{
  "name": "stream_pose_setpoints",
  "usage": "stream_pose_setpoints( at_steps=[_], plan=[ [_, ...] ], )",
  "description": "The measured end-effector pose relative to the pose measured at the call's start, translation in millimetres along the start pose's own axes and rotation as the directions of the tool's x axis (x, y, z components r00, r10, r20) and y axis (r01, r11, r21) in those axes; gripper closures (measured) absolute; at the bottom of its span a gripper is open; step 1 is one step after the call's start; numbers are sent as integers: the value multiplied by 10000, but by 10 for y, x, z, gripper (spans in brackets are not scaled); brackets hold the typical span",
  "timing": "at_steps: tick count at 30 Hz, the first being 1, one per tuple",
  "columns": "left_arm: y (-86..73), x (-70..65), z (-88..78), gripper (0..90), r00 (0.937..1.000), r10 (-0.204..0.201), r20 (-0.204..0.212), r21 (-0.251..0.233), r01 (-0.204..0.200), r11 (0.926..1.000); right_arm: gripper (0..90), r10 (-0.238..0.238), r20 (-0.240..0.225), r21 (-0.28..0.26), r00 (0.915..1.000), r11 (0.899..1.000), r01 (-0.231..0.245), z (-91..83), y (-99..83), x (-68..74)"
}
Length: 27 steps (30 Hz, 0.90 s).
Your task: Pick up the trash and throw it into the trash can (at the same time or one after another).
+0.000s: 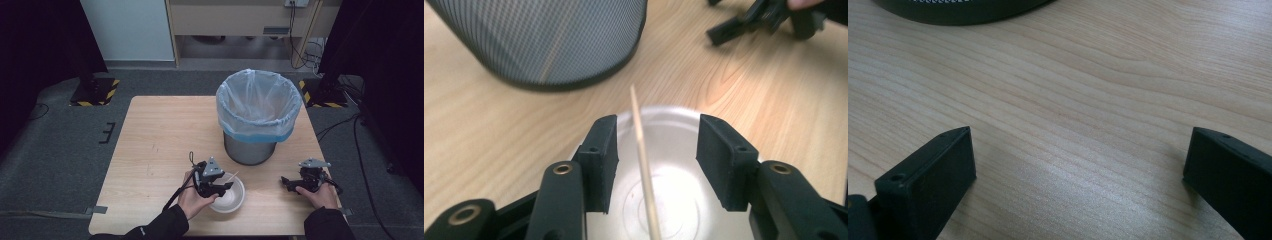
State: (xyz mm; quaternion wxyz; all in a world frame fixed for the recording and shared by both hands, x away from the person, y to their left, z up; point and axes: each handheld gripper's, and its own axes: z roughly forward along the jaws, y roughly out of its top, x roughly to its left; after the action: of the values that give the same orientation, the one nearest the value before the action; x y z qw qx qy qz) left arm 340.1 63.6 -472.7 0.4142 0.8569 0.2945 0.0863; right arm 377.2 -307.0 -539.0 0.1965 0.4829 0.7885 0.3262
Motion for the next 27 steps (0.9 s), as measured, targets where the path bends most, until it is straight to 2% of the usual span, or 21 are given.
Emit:
stream_pose_setpoints(
  at_steps=[5,14,22,27],
  plan=[
    [-72,38,76,536,9999,-127,-37,458,128,9989,5,1,1,0,10000,10000,-1,0,0,0],
    [-118,55,133,652,9996,-267,-14,933,267,9953,5,-1,0,0,10000,10000,1,0,0,0],
    [-134,78,144,799,9989,-458,73,1143,447,9924,5,7,1,2,10000,10000,-7,0,0,1],
    [-129,85,124,848,9983,-567,158,1134,546,9921,5,0,-1,0,10000,10000,0,0,0,0]
  ],
)
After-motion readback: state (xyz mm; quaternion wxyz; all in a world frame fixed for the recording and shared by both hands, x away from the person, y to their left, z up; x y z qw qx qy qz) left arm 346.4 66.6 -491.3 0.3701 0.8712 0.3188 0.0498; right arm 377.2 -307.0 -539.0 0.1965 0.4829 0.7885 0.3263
